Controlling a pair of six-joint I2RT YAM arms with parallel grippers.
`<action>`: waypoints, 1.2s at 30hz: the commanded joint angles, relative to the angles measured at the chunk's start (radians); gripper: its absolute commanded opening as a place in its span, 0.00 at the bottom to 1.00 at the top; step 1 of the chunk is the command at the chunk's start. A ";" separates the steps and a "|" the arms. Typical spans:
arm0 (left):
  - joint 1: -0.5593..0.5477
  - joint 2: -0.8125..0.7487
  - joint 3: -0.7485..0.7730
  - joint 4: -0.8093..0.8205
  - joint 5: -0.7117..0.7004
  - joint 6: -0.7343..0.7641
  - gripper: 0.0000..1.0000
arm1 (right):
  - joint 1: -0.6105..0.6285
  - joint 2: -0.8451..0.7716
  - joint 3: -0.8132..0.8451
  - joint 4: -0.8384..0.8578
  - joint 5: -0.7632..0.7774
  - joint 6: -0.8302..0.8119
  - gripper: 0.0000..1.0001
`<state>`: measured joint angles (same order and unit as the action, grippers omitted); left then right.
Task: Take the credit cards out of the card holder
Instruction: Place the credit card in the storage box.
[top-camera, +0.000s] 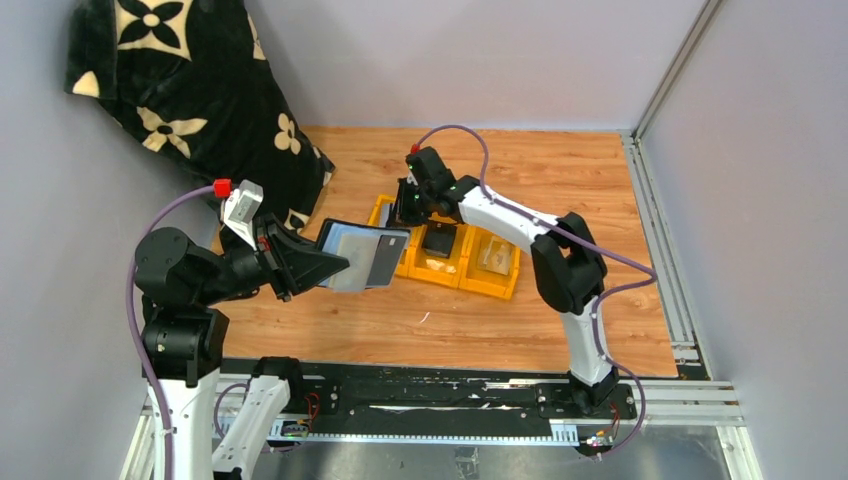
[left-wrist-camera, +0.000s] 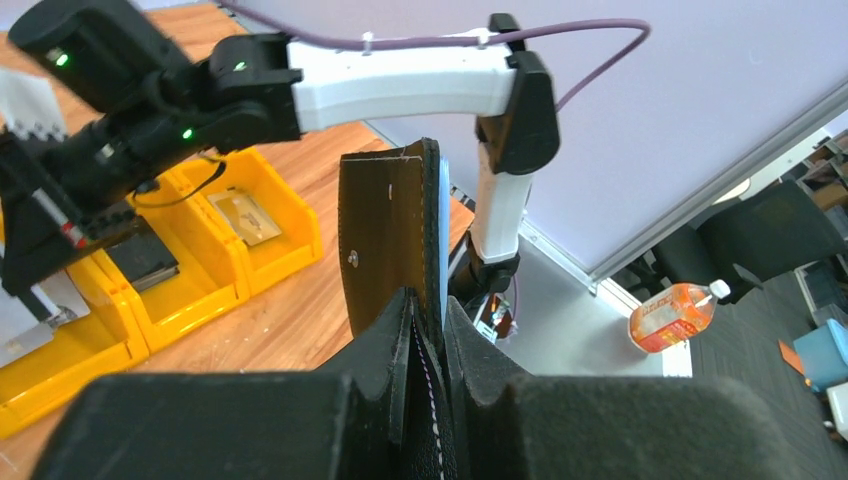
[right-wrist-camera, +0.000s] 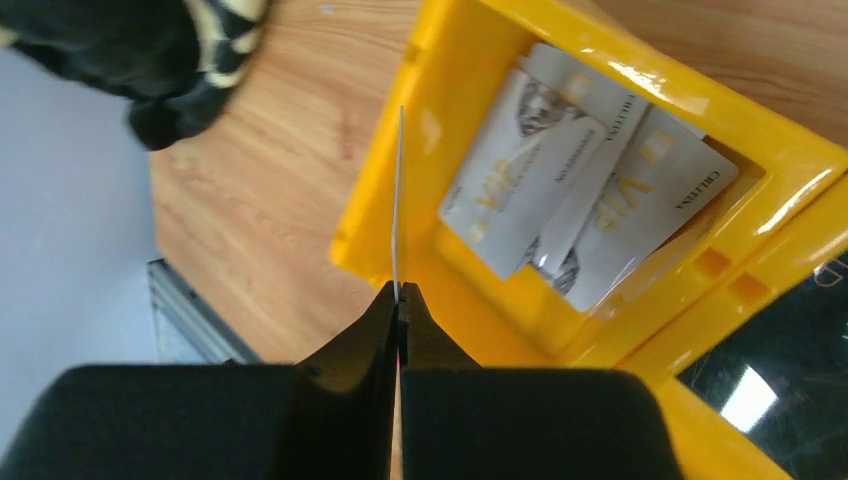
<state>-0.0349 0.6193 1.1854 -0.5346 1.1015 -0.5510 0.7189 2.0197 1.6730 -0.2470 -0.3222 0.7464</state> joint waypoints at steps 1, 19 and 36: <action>0.001 -0.019 0.024 0.044 0.023 -0.022 0.00 | 0.019 0.083 0.087 -0.124 0.124 0.041 0.00; 0.001 -0.030 0.029 0.041 0.046 -0.025 0.00 | 0.025 0.161 0.178 -0.152 0.239 0.052 0.34; 0.000 -0.039 0.022 0.069 0.075 -0.055 0.00 | -0.024 -0.538 -0.213 0.170 -0.138 -0.158 0.78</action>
<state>-0.0349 0.5961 1.1904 -0.5171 1.1442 -0.5724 0.7296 1.6772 1.5990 -0.2474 -0.2153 0.6605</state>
